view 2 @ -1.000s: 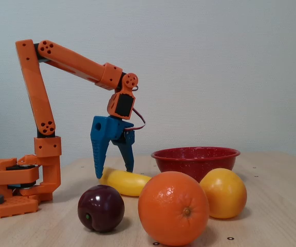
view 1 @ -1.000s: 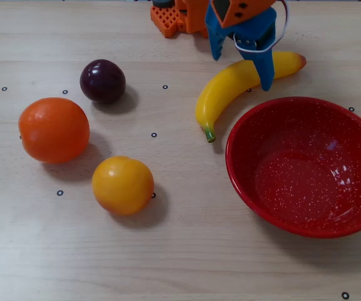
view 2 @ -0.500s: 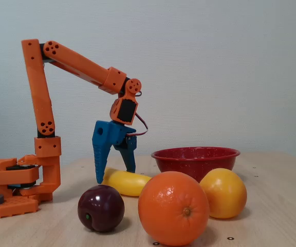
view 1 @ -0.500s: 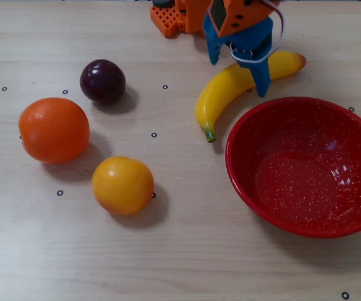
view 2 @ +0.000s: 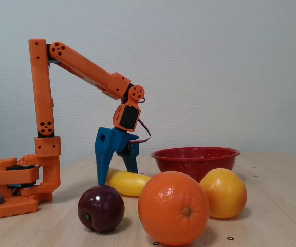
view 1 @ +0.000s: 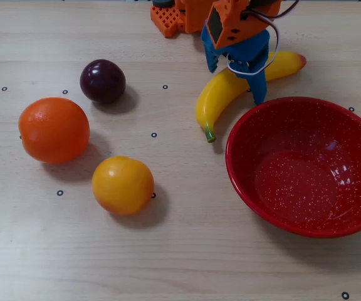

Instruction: Put banana in the red bowl.

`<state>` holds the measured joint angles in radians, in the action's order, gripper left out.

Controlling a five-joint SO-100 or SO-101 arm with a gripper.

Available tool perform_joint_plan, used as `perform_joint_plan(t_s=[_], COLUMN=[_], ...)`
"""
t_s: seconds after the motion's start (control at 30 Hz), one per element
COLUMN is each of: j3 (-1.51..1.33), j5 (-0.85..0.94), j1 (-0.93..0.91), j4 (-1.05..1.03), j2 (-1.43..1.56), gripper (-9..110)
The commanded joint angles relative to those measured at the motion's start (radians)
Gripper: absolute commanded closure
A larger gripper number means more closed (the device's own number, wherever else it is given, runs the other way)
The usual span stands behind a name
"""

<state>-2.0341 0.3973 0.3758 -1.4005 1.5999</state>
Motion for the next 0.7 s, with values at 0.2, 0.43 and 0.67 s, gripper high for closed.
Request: perform_joint_plan(t_s=[0.2,0.43,0.67], j3=[-0.002,-0.017,-0.034], j5=[0.021,0.021,0.038], j1=[-0.038,-0.051,-0.077], j4=[0.026,0.028,0.029], j2=[-0.008,-0.003,0.000], gripper=[65,66,68])
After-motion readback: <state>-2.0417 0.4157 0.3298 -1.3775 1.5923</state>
